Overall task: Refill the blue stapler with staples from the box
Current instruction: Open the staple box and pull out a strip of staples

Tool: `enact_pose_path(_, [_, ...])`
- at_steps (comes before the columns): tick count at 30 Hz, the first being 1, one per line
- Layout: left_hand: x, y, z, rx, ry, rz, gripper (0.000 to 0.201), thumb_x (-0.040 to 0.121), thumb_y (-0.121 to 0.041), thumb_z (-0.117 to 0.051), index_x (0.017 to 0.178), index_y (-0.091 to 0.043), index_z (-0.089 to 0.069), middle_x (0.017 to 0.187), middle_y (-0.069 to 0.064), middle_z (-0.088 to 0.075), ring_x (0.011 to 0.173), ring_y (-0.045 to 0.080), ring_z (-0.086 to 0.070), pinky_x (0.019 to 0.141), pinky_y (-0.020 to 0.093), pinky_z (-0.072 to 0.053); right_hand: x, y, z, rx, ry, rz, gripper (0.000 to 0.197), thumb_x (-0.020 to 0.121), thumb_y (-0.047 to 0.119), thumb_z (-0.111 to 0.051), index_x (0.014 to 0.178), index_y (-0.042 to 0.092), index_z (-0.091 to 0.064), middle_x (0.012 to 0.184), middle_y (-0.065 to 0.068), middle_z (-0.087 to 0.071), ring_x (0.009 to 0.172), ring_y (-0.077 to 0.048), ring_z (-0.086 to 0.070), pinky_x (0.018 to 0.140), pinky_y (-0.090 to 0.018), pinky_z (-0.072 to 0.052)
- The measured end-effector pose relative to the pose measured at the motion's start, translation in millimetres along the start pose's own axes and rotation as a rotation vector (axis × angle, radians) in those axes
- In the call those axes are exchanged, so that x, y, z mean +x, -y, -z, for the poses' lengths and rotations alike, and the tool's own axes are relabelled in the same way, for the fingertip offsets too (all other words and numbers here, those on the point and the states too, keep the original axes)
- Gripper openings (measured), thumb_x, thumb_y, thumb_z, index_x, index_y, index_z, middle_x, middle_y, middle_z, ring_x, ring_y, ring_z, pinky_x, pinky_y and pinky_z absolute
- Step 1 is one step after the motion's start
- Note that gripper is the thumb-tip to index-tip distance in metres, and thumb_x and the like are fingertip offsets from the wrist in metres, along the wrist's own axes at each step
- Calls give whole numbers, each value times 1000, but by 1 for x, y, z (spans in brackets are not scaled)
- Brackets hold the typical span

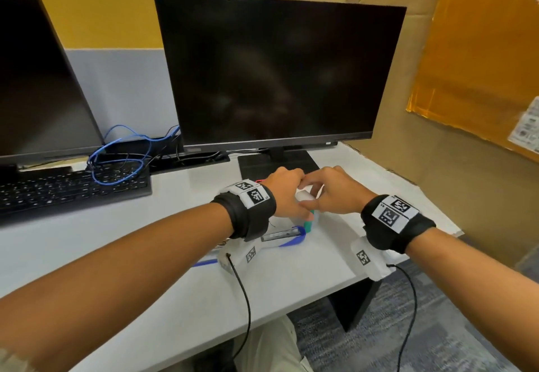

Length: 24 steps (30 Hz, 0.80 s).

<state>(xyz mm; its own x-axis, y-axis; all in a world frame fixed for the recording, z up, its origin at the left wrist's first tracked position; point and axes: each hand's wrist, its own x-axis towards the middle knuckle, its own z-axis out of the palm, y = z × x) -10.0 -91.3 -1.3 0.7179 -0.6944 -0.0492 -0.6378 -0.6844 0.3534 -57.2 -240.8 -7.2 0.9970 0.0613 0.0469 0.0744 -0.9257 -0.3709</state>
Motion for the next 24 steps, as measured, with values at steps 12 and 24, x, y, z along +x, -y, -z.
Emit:
enact_pose_path(12, [-12,23,-17,-220,-98,138,85,60,-34,-88,129,-26,-38,123,5,-57,116,26,-51,87,36,-45,16,24,-13,43,14,8,43,87,36,-71,126,17,-65,112,-6,-73,80,-18,-72,75,-26,-58])
enact_pose_path(24, [-18,21,-20,-248,-205,187,89,58,-39,-89,127,-24,-35,122,6,-57,106,24,-54,90,41,-51,24,43,-22,-52,-53,-69,32,82,30,-77,109,12,-71,107,-7,-70,90,-20,-64,83,-33,-55])
